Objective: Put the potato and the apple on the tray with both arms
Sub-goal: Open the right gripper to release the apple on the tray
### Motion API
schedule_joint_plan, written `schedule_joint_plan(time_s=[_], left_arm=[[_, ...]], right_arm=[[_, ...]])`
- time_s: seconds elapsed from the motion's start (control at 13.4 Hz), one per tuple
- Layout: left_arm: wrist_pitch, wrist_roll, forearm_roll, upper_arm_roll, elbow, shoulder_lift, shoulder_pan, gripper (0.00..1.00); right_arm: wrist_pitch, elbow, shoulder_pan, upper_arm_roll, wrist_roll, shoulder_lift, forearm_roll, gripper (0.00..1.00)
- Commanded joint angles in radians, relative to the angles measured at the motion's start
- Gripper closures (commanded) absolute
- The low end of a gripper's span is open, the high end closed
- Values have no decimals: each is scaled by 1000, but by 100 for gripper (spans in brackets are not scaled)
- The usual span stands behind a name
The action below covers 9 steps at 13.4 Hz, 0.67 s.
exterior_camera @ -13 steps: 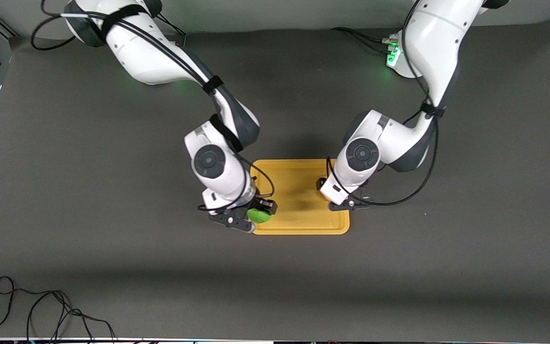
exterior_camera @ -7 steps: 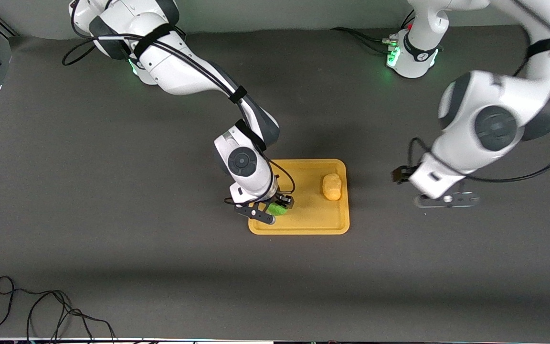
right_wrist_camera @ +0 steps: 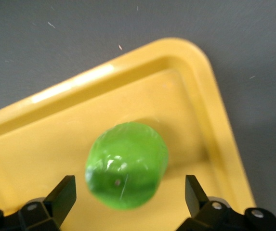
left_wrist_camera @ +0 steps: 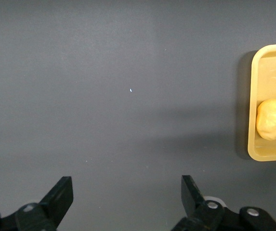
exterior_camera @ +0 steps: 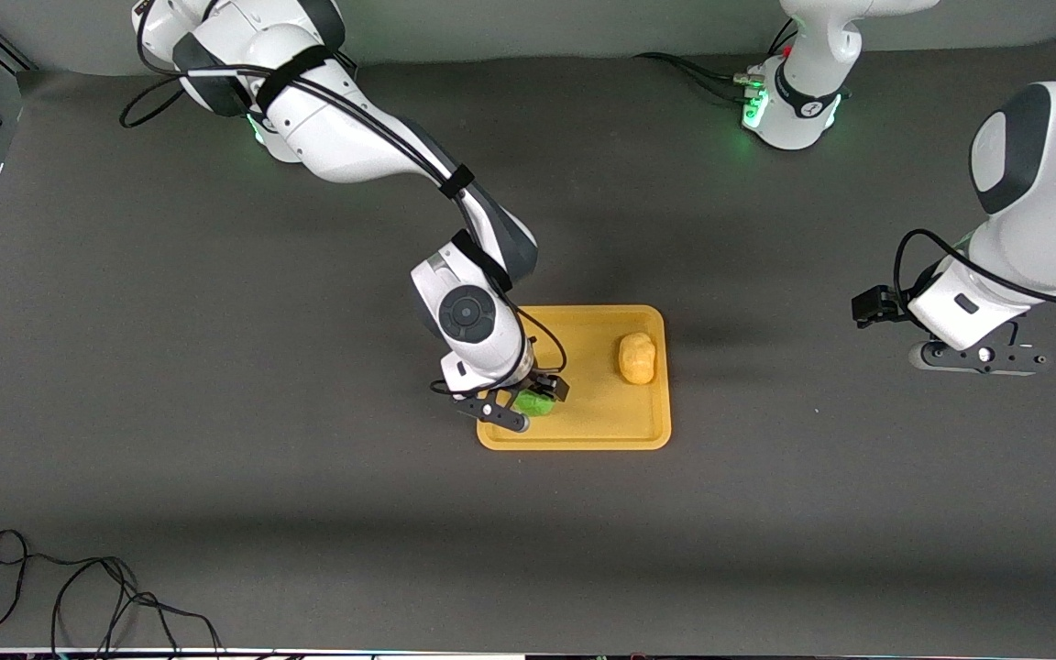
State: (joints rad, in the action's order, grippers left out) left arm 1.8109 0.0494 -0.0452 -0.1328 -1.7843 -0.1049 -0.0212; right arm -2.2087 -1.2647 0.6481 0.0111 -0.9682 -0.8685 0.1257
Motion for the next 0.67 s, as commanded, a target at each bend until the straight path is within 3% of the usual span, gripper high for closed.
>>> schedule_joint_plan(time_s=[0.0,0.22,0.45,0.6], left_arm=[[16,-54,5,-8,-62,86,-43,0],[1,-80,7,-8,-66,157,-65,0],[-59,-80,5,-8,-63,218,-65,0],[-62,-80,5,-8,-70,225,-65,0]], right_arm=[[186,-28,-65,-8,93,161,15,0],[248,-155,-201,-19,359,356,15,0],[250,-257,-280,-32,447,469,0,0],[250,-281,-278,-89,530,512,-84,0]])
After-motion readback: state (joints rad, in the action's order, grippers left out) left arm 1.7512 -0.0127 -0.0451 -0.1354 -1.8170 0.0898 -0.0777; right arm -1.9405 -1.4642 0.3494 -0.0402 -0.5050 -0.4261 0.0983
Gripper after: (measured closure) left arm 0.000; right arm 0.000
